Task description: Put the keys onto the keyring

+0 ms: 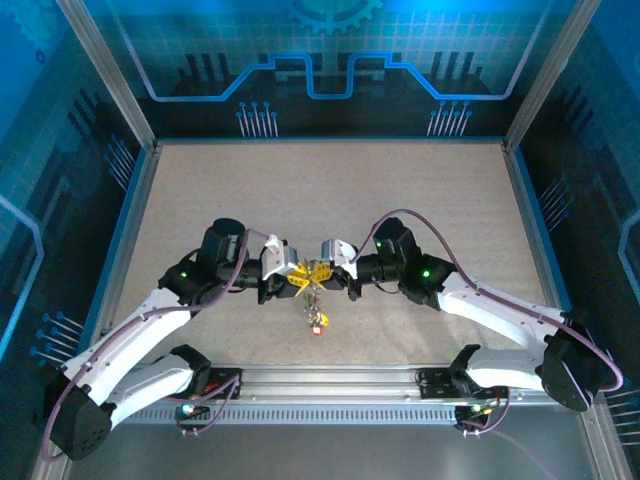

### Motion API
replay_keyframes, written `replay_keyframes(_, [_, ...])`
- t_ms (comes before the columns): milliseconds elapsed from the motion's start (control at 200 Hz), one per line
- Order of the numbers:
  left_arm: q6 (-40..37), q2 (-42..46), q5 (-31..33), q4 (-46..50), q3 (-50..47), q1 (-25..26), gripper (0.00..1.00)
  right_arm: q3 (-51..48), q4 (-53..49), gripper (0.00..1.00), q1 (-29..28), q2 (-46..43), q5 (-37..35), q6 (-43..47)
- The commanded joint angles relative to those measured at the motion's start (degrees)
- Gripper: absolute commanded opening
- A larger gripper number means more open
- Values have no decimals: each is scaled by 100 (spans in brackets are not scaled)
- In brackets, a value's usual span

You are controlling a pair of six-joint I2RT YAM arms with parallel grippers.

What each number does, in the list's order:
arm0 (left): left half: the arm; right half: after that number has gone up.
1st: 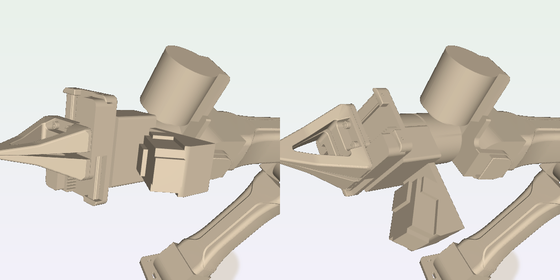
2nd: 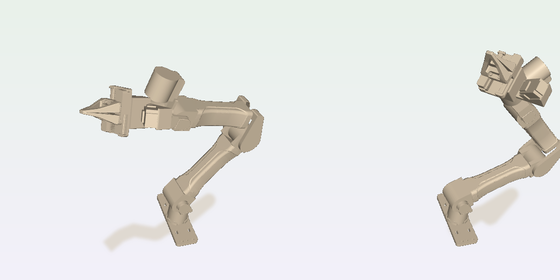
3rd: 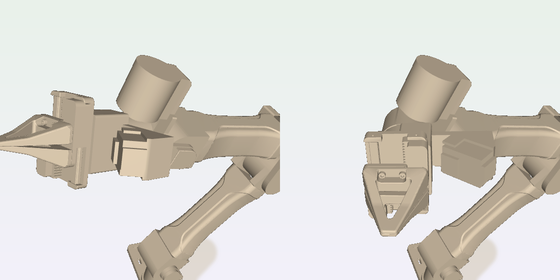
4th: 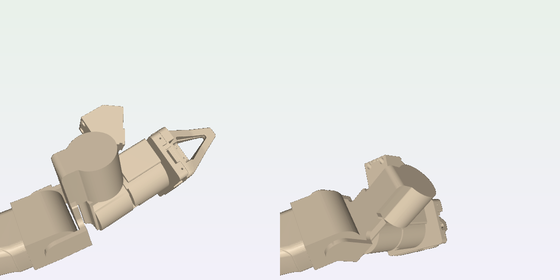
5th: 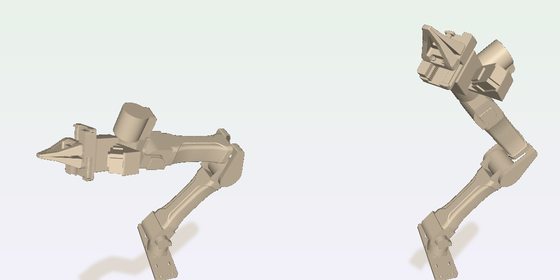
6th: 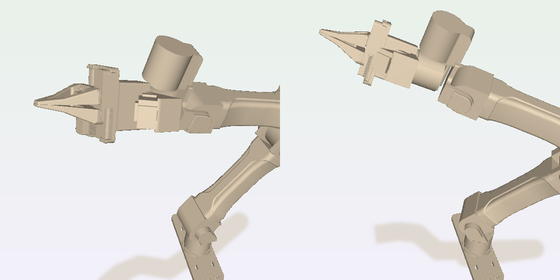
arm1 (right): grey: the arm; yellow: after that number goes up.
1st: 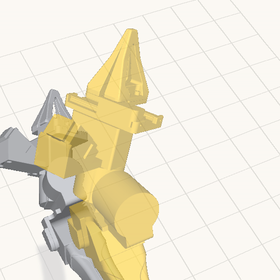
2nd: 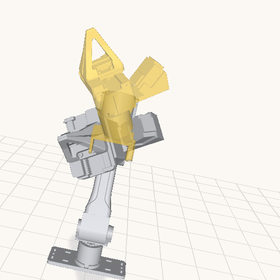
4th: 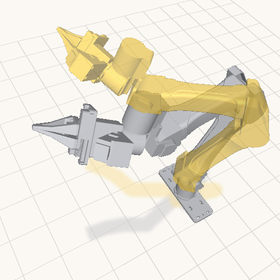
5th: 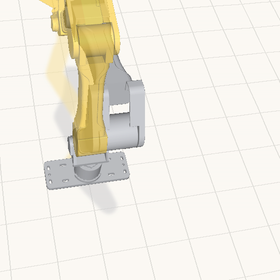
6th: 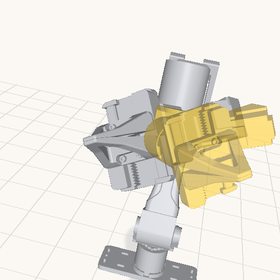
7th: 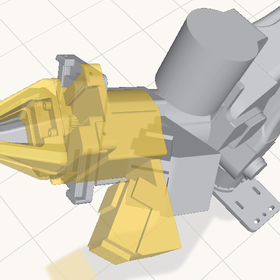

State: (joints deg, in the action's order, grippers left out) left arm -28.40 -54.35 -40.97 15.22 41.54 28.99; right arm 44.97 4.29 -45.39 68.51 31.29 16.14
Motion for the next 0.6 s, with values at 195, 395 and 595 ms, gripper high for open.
replay_keyframes(195, [248, -93, -203, -423, 85, 36, 11, 152, 282, 0, -146, -85, 9, 12])
replay_keyframes(395, [228, -173, -73, -283, 82, 35, 16, 143, 265, 0, -149, -153, -53, 17])
replay_keyframes(595, [290, -255, -66, -247, 77, 33, 19, 92, 343, 0, -153, -181, -120, -13])
